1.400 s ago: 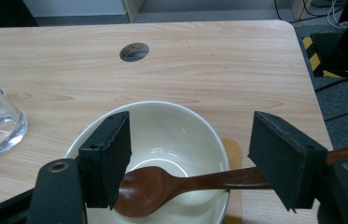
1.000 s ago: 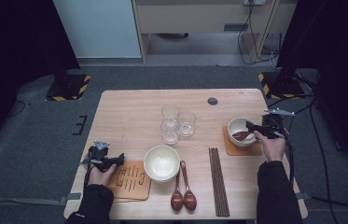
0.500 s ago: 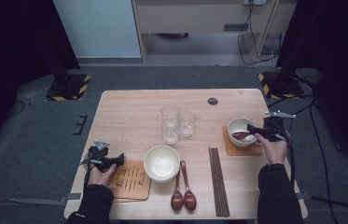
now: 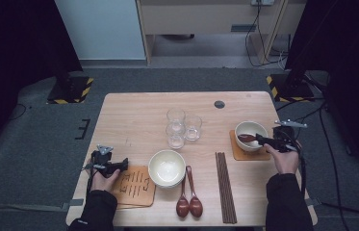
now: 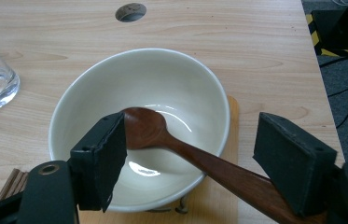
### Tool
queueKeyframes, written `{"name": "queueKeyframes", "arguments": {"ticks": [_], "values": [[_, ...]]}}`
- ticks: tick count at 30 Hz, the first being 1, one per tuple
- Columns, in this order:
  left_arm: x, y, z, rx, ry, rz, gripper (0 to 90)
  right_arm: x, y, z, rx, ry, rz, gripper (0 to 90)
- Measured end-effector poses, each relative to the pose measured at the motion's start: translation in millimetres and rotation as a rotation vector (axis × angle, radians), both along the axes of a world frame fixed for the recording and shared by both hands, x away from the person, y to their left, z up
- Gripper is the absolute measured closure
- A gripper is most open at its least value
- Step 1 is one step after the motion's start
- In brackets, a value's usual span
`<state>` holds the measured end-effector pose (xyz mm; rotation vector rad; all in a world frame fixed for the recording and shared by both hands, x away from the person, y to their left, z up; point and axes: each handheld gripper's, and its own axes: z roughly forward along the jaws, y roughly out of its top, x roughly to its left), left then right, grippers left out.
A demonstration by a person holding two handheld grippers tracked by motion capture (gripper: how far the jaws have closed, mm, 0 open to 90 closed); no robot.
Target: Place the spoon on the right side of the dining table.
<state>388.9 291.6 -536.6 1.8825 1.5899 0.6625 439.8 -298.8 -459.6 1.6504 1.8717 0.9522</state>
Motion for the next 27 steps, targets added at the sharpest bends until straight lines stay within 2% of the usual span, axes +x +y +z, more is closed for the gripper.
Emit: {"name": "queueKeyframes", "arguments": {"ticks": [10, 27], "values": [[0.0, 0.0, 0.0, 0.0, 0.0, 0.0, 3.2, -12.8, 0.3, 2.4, -0.004, 0.012, 0.03, 25.2], [0.0, 0.0, 0.0, 0.0, 0.0, 0.0, 3.2, -32.4, -2.1, 8.8, 0.003, -0.001, 0.066, 25.0]]}}
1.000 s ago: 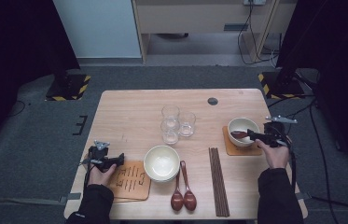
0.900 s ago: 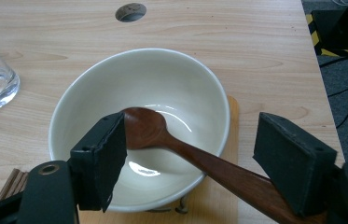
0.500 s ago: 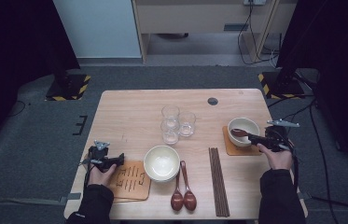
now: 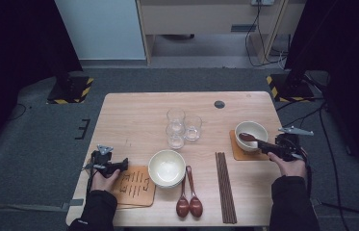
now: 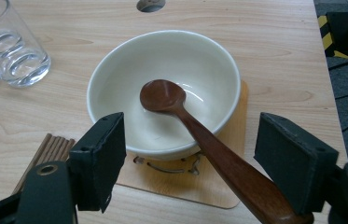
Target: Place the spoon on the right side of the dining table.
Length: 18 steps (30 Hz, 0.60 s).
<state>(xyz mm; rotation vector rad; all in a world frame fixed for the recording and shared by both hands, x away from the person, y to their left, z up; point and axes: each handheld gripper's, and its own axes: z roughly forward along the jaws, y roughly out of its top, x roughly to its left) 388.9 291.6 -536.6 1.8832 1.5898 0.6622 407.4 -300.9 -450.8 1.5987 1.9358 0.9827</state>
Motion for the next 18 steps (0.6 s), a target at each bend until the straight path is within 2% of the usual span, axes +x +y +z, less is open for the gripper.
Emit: {"name": "queueKeyframes", "arguments": {"ticks": [18], "values": [[0.0, 0.0, 0.0, 0.0, 0.0, 0.0, 3.2, -18.3, 6.6, 1.5, 0.031, 0.008, 0.059, 25.4]]}}
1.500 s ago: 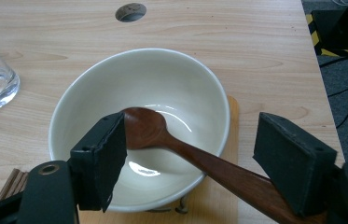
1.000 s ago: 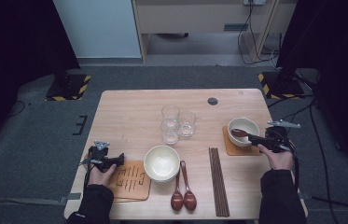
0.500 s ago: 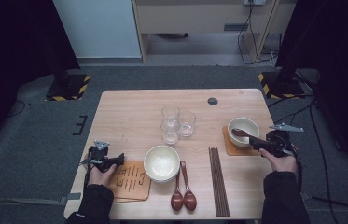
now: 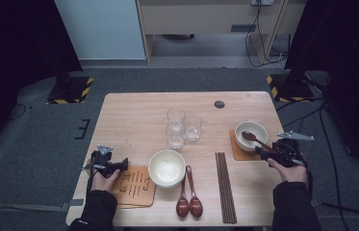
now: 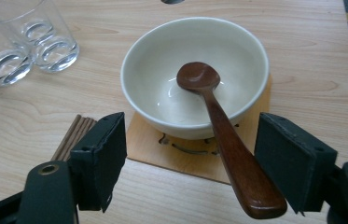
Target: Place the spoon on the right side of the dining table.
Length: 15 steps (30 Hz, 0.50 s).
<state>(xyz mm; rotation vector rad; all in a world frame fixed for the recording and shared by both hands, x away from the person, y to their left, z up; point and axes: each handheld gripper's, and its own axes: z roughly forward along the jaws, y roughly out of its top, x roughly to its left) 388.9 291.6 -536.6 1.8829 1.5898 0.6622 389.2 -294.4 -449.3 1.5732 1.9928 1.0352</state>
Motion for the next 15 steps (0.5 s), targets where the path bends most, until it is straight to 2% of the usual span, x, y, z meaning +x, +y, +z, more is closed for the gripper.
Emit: {"name": "queueKeyframes", "arguments": {"ticks": [15], "values": [[0.0, 0.0, 0.0, 0.0, 0.0, 0.0, 3.2, -7.4, 15.2, 0.3, 0.028, 0.011, 0.052, 26.7]]}}
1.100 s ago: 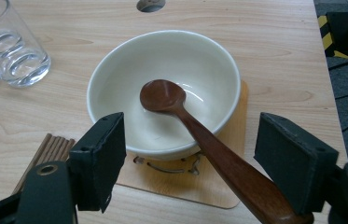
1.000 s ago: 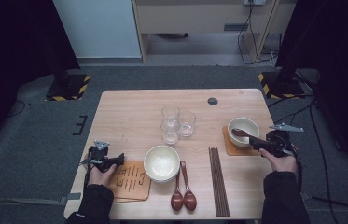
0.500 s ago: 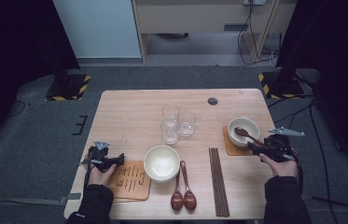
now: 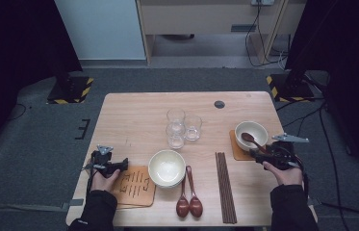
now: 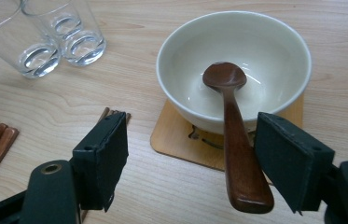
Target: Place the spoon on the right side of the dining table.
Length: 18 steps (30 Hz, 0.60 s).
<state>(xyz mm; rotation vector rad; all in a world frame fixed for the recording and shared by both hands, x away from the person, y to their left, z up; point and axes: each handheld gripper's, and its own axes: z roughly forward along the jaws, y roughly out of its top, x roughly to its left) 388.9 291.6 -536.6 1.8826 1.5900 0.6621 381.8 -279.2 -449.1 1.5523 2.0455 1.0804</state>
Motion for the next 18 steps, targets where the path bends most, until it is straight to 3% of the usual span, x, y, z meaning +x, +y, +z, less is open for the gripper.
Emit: {"name": "queueKeyframes", "arguments": {"ticks": [18], "values": [[0.0, 0.0, 0.0, 0.0, 0.0, 0.0, 3.2, -3.3, 12.8, -2.0, 0.013, 0.003, 0.02, 27.1]]}}
